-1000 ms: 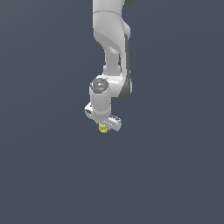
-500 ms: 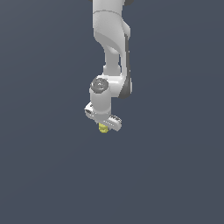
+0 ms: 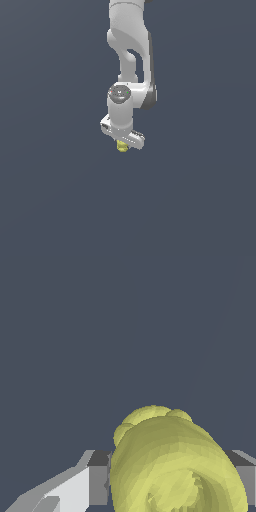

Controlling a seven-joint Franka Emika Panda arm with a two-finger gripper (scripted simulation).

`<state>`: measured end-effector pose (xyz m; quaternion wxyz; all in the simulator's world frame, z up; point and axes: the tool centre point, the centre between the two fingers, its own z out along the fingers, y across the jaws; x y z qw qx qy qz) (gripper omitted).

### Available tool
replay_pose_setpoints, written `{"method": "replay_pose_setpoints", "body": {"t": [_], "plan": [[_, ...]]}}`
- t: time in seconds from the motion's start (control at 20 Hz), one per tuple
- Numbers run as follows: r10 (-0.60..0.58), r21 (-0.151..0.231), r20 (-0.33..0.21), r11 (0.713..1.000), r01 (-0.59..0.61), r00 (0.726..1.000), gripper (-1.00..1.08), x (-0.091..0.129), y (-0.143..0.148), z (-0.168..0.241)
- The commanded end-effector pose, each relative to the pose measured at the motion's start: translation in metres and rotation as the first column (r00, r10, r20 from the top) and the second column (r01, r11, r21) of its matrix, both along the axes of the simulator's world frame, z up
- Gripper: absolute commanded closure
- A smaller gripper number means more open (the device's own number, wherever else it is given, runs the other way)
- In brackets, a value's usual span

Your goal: Pick up the object and move it to a goal position.

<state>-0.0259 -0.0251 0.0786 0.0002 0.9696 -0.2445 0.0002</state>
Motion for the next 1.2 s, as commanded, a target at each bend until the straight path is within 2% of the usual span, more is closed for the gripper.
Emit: {"method": "replay_pose_setpoints", "body": {"t": [0.0,0.75,1.15], "plan": [[0.001,0.000,0.001,1.000,-0.001,1.000,1.08,0.007,0.011,0.014],[0.000,-0.001,0.000,1.000,0.000,1.000,1.08,0.068,0.101,0.124],[0.000,-0.001,0.000,1.000,0.000,1.000,1.08,0.095,0.139,0.171]]}}
